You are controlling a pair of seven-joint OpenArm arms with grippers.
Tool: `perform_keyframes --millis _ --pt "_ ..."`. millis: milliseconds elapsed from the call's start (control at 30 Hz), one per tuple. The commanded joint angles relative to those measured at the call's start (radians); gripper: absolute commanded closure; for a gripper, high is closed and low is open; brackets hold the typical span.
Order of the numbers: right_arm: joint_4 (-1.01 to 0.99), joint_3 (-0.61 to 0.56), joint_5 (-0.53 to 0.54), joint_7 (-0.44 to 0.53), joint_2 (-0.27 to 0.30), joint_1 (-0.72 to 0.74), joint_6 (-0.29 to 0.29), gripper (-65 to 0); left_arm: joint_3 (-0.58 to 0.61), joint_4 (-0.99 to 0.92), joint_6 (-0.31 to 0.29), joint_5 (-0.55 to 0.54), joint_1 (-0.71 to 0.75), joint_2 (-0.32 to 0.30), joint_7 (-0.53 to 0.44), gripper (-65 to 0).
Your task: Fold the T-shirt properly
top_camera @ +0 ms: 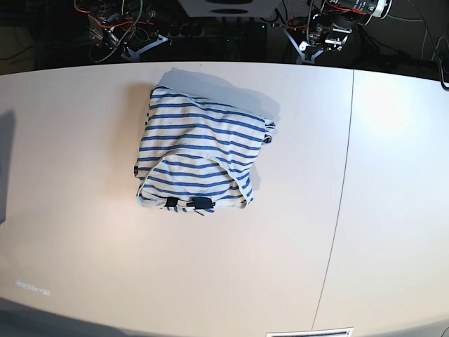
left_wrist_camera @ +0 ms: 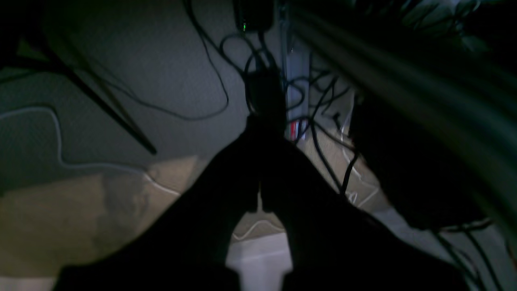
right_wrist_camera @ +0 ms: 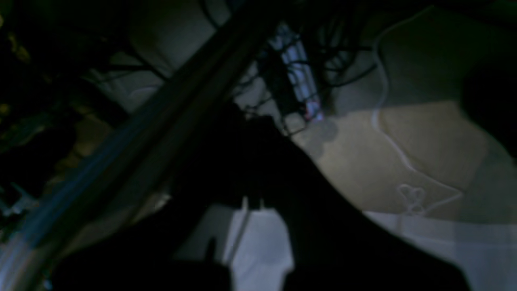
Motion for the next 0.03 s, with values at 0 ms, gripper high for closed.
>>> perform_keyframes --millis 0 --pt "0.019 0.002 0.001 0.003 0.000 0.004 -0.052 0.0 0.000 0.004 0.010 0.001 -0.006 -0.003 -0.005 0.0"
